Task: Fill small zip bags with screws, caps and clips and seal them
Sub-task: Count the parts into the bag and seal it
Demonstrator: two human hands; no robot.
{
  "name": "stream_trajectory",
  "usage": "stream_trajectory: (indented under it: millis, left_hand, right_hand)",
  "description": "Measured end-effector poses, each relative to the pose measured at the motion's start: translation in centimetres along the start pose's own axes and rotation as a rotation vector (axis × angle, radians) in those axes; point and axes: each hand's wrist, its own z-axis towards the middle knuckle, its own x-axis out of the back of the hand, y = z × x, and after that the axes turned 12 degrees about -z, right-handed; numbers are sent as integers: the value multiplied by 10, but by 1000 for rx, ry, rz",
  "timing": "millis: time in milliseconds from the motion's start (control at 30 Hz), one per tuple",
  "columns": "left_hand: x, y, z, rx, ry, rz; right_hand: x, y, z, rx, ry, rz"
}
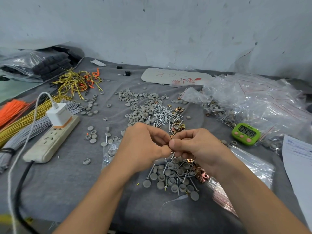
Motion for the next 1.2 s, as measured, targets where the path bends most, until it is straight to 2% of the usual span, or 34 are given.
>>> stream_trajectory:
  millis: [167, 333, 633, 733, 867, 967, 1100, 1200]
  left_hand:
    - [3, 1, 1, 40, -11, -51]
    - [5, -3, 1, 81, -49, -197]
    - [18, 0, -5, 14, -171, -503]
    - [19, 1, -6, 29, -154, -533]
    - [14, 2, -5, 36, -40, -549]
    - [12, 1, -2, 35, 5, -543]
    - [15, 2, -1, 69, -105, -630]
    - [18, -2, -2, 88, -201, -594]
  right_hand:
    - [-3, -3, 1, -23, -31, 87]
    - [0, -5, 1, 2, -175, 121]
    - [-4, -8, -1, 12, -324, 389]
    - [-6, -10, -2, -14, -279, 360]
    - [-10, -14, -2, 4, -154, 282]
    - [-12, -15, -2, 8, -81, 309]
    - [-10, -17, -7, 46, -130, 312]
    - [-11, -15, -12, 65, -185, 263]
